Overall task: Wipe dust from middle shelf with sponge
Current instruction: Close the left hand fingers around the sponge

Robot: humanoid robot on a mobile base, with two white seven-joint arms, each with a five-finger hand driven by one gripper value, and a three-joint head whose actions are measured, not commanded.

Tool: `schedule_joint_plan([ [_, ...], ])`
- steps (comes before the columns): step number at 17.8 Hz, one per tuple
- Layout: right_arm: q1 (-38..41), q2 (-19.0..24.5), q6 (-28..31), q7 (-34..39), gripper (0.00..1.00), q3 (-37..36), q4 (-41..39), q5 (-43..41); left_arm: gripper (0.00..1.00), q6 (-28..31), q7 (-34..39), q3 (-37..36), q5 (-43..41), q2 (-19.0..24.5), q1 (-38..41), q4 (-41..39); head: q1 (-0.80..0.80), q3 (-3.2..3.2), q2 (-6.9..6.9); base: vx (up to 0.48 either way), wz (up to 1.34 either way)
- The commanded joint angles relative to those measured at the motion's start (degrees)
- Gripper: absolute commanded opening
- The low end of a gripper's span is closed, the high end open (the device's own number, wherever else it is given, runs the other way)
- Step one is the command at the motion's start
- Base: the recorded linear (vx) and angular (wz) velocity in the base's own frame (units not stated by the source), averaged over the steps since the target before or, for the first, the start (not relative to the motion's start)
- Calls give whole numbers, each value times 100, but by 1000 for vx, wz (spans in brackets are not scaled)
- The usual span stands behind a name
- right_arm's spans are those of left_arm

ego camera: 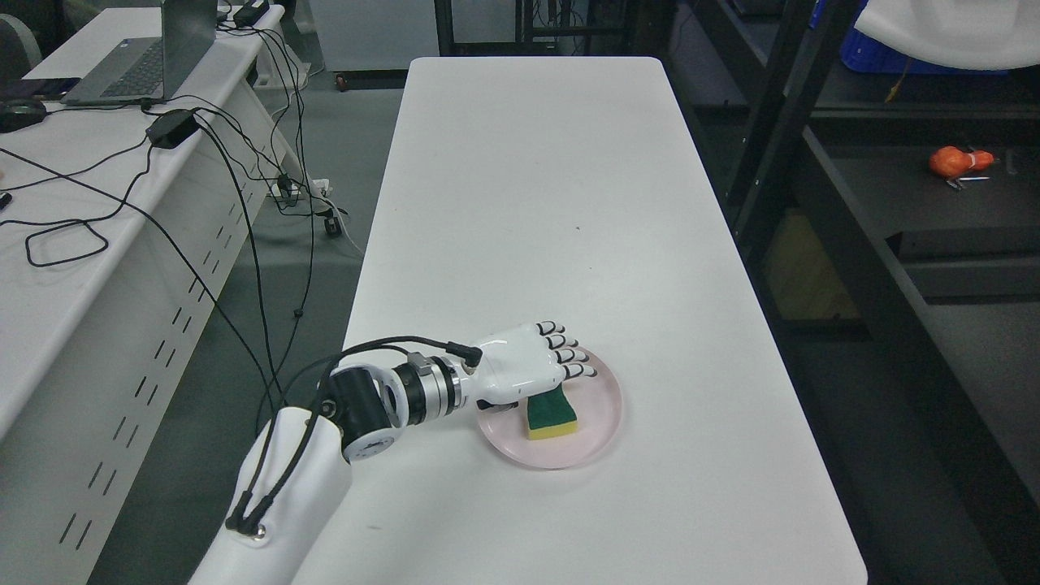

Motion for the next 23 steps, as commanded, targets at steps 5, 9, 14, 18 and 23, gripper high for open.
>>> schedule_joint_plan([
  [5,1,-100,414,4,100,0,-100,0,85,-8,1,-343,-12,-262,10,667,0,0,0,0,0],
  [9,1,-100,414,-5,100,0,-100,0,76,-17,1,-212,-4,-262,45,693,0,0,0,0,0],
  [14,1,-100,414,4,100,0,-100,0,62,-130,10,315,119,-402,63,693,0,0,0,0,0],
  [18,1,-100,414,4,100,0,-100,0,30,-421,27,956,899,-464,159,693,0,0,0,0,0],
  [23,1,-100,414,4,100,0,-100,0,10,-421,281,1730,1980,-522,371,615,0,0,0,0,0],
])
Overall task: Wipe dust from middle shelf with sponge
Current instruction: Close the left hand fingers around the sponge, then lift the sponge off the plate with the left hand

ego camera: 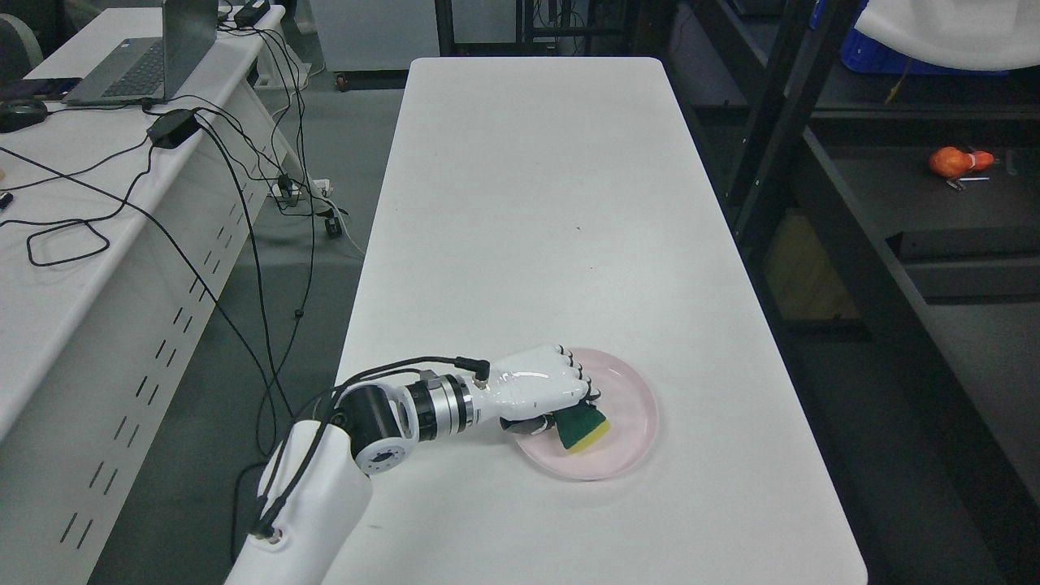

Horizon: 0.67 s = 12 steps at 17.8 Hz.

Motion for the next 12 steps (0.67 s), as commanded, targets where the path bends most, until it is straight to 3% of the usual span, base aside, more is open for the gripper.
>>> schedule_joint_plan([
  [1,0,-100,415,5,100,0,-100,0,10,-11,240,1280,1303,-73,189,-21,0,0,0,0,0],
  [5,-9,-100,415,5,100,0,-100,0,0,-11,258,1912,3550,-73,232,-179,0,0,0,0,0],
  [8,-9,-100,415,5,100,0,-100,0,0,58,520,2510,4712,-73,268,-259,0,0,0,0,0],
  [10,0,-100,415,5,100,0,-100,0,0,575,846,2782,6001,-73,408,-276,0,0,0,0,0],
  [12,0,-100,415,5,100,0,-100,0,1,657,934,3134,6769,-73,504,-302,0,0,0,0,0],
])
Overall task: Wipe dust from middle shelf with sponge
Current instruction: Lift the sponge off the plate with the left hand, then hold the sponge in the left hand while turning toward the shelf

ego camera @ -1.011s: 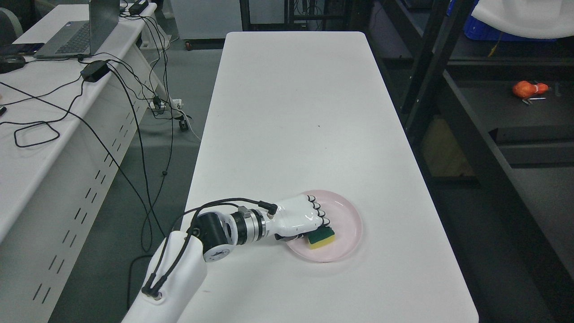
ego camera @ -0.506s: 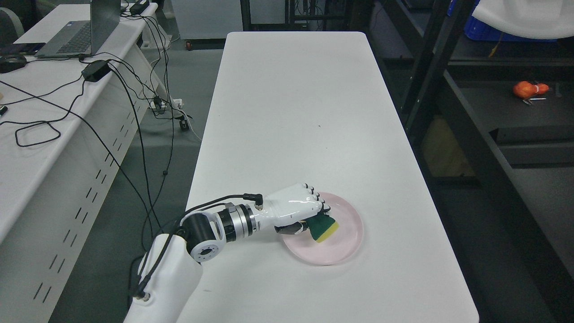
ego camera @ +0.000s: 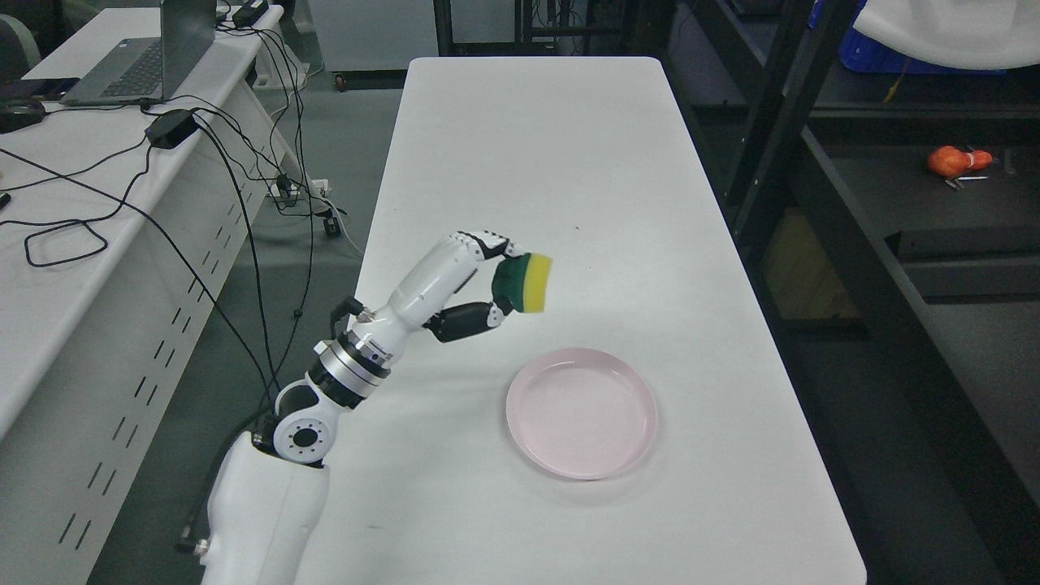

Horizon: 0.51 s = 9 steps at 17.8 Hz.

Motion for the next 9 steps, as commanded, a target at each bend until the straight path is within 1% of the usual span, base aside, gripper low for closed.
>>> schedule_joint_plan([
  [1,2,-100,415,14,100,0,-100,0,1,266,268,1670,2705,46,286,-151,0,0,0,0,0],
  [3,2,-100,415,5,100,0,-100,0,0,449,514,1916,3276,46,453,-151,0,0,0,0,0],
  [5,2,-100,415,14,100,0,-100,0,2,739,891,1943,3558,46,742,-143,0,0,0,-13,0],
  [6,2,-100,415,14,100,0,-100,0,2,793,1041,1909,3629,46,900,-143,0,0,0,-29,61],
  [8,2,-100,423,14,100,0,-100,0,2,819,1086,1873,3743,46,1086,-143,0,0,0,-50,96],
  [9,2,-100,415,14,100,0,-100,0,1,872,1104,1873,3971,46,1095,-143,0,0,0,-71,131],
])
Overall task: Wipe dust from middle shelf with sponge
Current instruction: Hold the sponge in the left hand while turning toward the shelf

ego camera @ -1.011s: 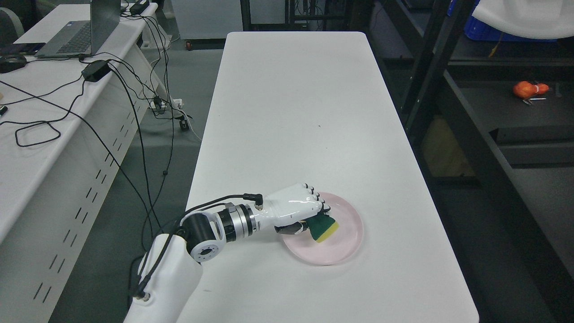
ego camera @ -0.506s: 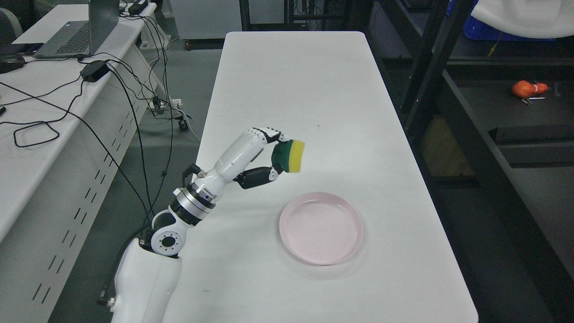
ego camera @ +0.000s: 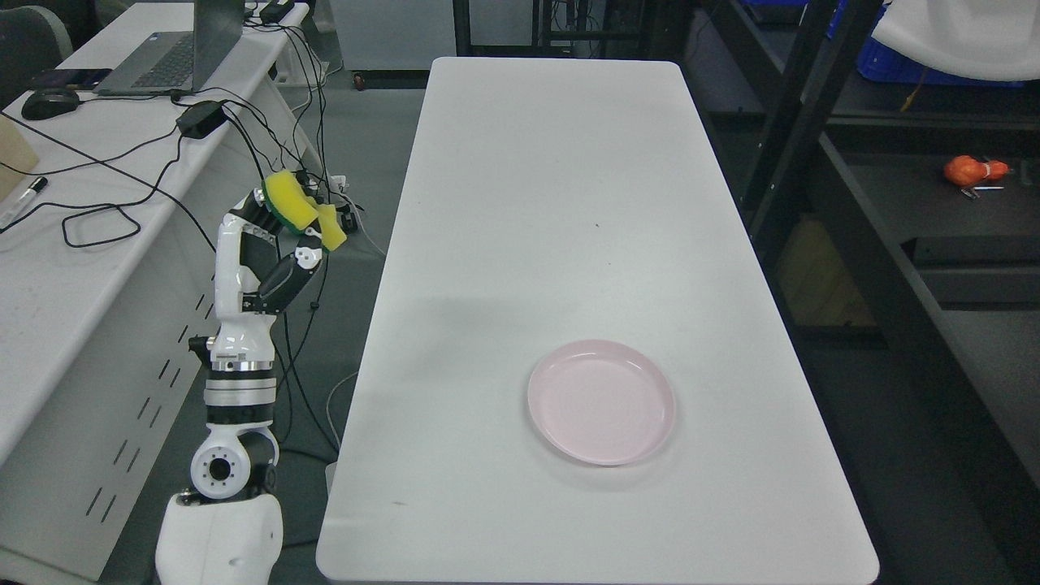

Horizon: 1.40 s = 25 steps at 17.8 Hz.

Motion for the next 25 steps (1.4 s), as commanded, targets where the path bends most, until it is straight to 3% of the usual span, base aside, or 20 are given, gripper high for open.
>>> schedule_joint_plan([
  [1,1,-100,414,20,100,0,-100,0,1,184,127,754,1143,77,411,-57,0,0,0,-119,195],
  [14,1,-100,414,20,100,0,-100,0,2,159,189,482,1408,77,700,-66,0,0,0,-220,-55],
  [18,1,-100,414,20,100,0,-100,0,2,-140,189,95,1417,77,1095,-75,0,0,0,-332,-351],
  [25,1,-100,414,20,100,0,-100,0,2,-158,154,68,1417,77,1298,-233,0,0,0,-347,-673],
])
